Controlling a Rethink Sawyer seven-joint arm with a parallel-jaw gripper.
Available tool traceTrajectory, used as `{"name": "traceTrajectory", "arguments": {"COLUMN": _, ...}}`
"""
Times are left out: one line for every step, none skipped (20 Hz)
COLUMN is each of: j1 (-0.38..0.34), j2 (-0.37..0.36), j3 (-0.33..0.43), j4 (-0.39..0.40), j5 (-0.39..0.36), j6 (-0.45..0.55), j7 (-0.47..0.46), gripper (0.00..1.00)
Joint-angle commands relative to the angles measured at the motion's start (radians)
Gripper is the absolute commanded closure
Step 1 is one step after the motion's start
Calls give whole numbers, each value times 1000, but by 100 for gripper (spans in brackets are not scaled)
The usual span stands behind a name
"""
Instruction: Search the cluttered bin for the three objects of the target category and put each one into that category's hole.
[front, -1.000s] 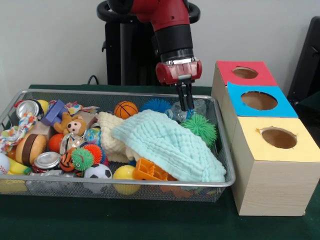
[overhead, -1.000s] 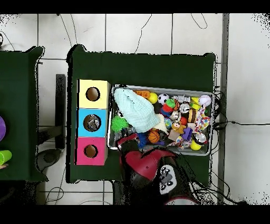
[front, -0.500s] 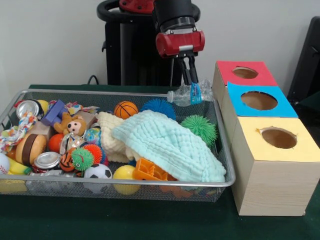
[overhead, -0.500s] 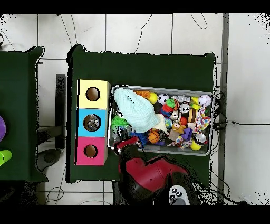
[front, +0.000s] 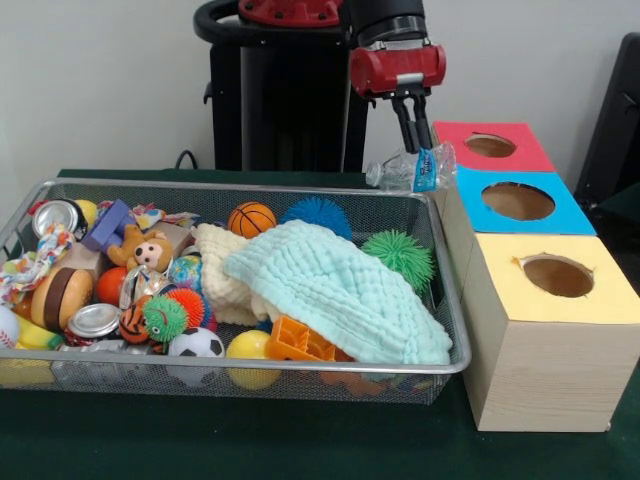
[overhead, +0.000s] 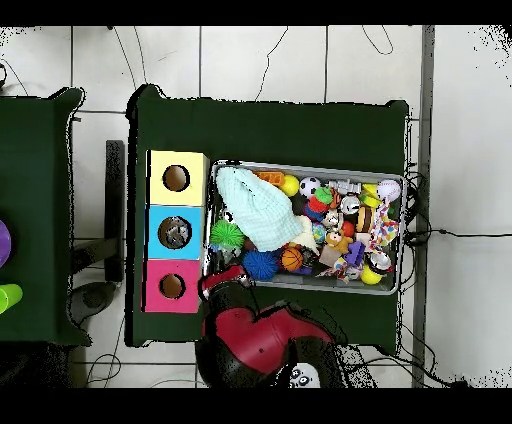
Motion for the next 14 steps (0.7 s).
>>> {"name": "traceTrajectory", "arguments": {"j1": 105, "j2": 62, "j3": -92, "j4": 3, "j5": 105, "j6": 13, "j7": 76, "gripper": 100}}
{"name": "traceTrajectory", "arguments": {"j1": 119, "j2": 67, "j3": -103, "j4": 2, "j5": 114, "j6": 11, "j7": 76, "gripper": 100}}
{"name": "traceTrajectory", "arguments": {"j1": 137, "j2": 79, "j3": -116, "j4": 0, "j5": 126, "j6": 2, "j7": 75, "gripper": 100}}
{"name": "traceTrajectory", "arguments": {"j1": 149, "j2": 80, "j3": -122, "j4": 2, "j5": 133, "j6": 1, "j7": 78, "gripper": 100}}
{"name": "traceTrajectory", "arguments": {"j1": 150, "j2": 65, "j3": -114, "j4": 3, "j5": 130, "j6": 15, "j7": 86, "gripper": 100}}
{"name": "traceTrajectory", "arguments": {"j1": 158, "j2": 61, "j3": -116, "j4": 5, "j5": 133, "j6": 17, "j7": 89, "gripper": 100}}
{"name": "traceTrajectory", "arguments": {"j1": 149, "j2": 37, "j3": -102, "j4": 10, "j5": 122, "j6": 38, "j7": 96, "gripper": 100}}
{"name": "traceTrajectory", "arguments": {"j1": 164, "j2": 29, "j3": -108, "j4": 13, "j5": 131, "j6": 43, "j7": 98, "gripper": 100}}
{"name": "traceTrajectory", "arguments": {"j1": 166, "j2": 28, "j3": -111, "j4": 13, "j5": 130, "j6": 44, "j7": 98, "gripper": 100}}
{"name": "traceTrajectory", "arguments": {"j1": 180, "j2": 24, "j3": -118, "j4": 16, "j5": 139, "j6": 45, "j7": 98, "gripper": 100}}
{"name": "traceTrajectory", "arguments": {"j1": 182, "j2": 24, "j3": -120, "j4": 16, "j5": 141, "j6": 45, "j7": 100, "gripper": 100}}
{"name": "traceTrajectory", "arguments": {"j1": 195, "j2": 4, "j3": -119, "j4": 26, "j5": 148, "j6": 60, "j7": 104, "gripper": 100}}
{"name": "traceTrajectory", "arguments": {"j1": 201, "j2": -17, "j3": -113, "j4": 35, "j5": 151, "j6": 74, "j7": 109, "gripper": 100}}
{"name": "traceTrajectory", "arguments": {"j1": 195, "j2": -58, "j3": -87, "j4": 47, "j5": 148, "j6": 115, "j7": 117, "gripper": 100}}
